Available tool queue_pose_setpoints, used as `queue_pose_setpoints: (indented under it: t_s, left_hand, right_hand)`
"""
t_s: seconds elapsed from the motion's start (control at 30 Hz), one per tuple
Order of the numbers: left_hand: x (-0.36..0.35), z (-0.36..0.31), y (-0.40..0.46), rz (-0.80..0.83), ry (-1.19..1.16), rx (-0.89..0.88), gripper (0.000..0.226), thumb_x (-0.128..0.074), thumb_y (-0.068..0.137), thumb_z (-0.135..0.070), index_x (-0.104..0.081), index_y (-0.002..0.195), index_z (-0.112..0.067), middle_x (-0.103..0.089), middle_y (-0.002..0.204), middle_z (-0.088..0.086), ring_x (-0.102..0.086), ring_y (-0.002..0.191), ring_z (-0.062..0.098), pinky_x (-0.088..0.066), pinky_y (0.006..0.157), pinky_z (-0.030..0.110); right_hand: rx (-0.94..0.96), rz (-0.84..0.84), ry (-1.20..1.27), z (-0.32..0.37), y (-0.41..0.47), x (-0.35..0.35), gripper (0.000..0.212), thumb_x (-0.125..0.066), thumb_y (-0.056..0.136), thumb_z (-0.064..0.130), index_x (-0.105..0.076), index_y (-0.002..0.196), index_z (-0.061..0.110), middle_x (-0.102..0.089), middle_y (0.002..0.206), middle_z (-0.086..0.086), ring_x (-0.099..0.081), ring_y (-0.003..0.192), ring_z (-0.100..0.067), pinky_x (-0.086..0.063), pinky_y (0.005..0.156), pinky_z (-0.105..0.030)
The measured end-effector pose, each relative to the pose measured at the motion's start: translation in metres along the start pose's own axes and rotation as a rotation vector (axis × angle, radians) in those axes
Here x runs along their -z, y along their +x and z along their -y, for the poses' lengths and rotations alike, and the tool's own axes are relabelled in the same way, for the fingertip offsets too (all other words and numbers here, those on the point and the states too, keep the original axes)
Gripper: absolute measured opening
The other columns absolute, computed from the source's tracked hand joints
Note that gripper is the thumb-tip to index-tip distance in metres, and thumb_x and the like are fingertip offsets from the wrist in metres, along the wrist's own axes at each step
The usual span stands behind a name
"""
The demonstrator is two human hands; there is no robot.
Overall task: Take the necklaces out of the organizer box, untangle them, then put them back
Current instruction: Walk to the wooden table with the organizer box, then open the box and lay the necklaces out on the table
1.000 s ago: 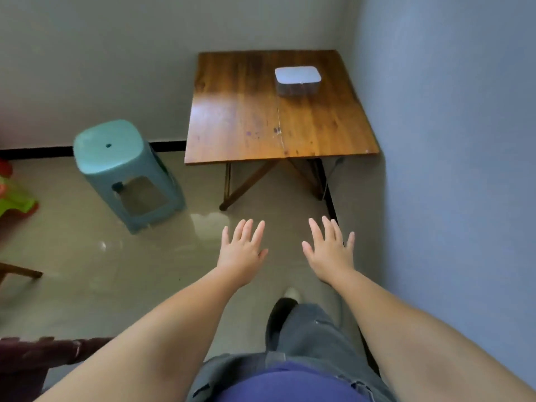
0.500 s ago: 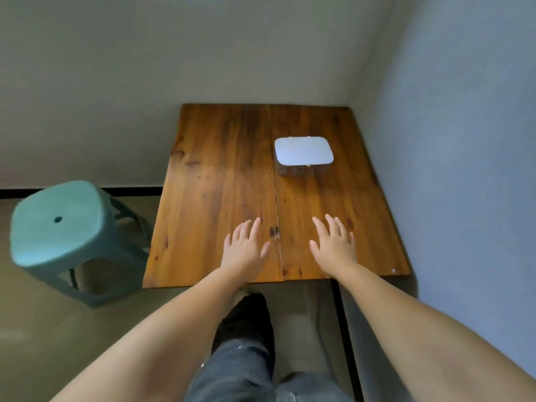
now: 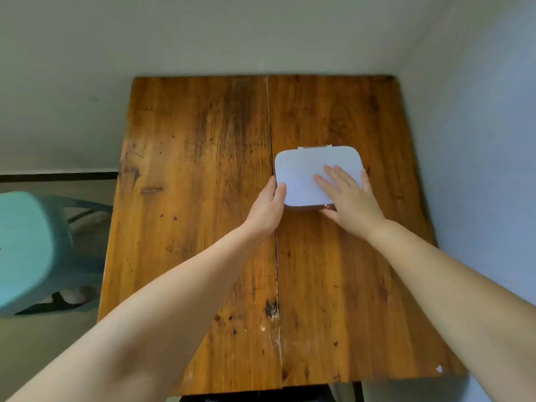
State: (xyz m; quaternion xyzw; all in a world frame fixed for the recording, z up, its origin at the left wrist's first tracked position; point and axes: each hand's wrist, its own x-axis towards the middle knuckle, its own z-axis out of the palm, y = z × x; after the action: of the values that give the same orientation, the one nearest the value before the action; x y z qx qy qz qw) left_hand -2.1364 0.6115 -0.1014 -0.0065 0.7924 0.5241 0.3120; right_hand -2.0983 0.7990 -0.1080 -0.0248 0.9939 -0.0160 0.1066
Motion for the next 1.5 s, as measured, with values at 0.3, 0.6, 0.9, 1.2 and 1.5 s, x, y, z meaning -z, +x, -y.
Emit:
queue_pose_setpoints:
  t_s: [0.3,0.6,0.9,1.2,1.5]
  left_hand:
    - [-0.021,0.002,0.008,-0.218,-0.207,0.004,0.043,-0.022,0.096,-0.054,-0.051,0.123,-0.037,-0.058,0.118,-0.019,-0.053,0.107,-0.008,-0.04,0.083,0.013]
    - [-0.03,0.022,0.019,-0.388,0.097,-0.026,0.043,-0.039,0.099,-0.021,-0.035,0.14,-0.032,-0.047,0.12,-0.009,-0.043,0.112,0.001,-0.035,0.093,0.014]
    - [-0.031,0.023,0.019,-0.406,-0.074,0.029,0.039,-0.041,0.098,-0.024,-0.044,0.136,-0.03,-0.047,0.107,-0.023,-0.061,0.101,0.017,-0.056,0.08,0.028]
    - [-0.026,0.022,0.018,-0.347,-0.172,0.065,0.04,-0.044,0.097,-0.026,-0.045,0.137,-0.028,-0.05,0.117,-0.008,-0.055,0.107,0.008,-0.053,0.091,0.041]
    - [-0.024,0.021,0.02,-0.333,-0.138,0.066,0.04,-0.046,0.096,-0.027,-0.043,0.137,-0.028,-0.051,0.117,-0.005,-0.055,0.106,0.011,-0.049,0.096,0.041]
  right_hand:
    - [0.327,-0.314,0.245,-0.035,0.018,0.054,0.042,-0.069,0.081,0.026,-0.064,0.116,0.003,-0.07,0.112,-0.016,-0.066,0.103,-0.035,-0.052,0.086,-0.045]
    - [0.156,-0.409,0.184,-0.082,0.144,0.083,0.038,-0.056,0.089,0.022,-0.055,0.124,0.005,-0.06,0.115,-0.021,-0.053,0.103,-0.041,-0.045,0.083,-0.046]
    - [-0.001,-0.298,0.375,-0.069,0.162,0.057,0.044,-0.048,0.09,0.007,-0.047,0.134,0.004,-0.042,0.141,-0.021,-0.034,0.133,-0.037,-0.027,0.11,-0.044]
    - [0.382,0.126,0.112,0.025,0.093,0.009,0.032,-0.041,0.094,0.017,-0.057,0.121,0.016,-0.058,0.123,-0.006,-0.051,0.112,-0.028,-0.034,0.087,-0.04]
    - [0.244,0.113,0.365,0.026,0.095,0.007,0.018,-0.051,0.092,0.025,-0.061,0.105,0.017,-0.062,0.104,-0.003,-0.055,0.103,-0.024,-0.037,0.088,-0.041]
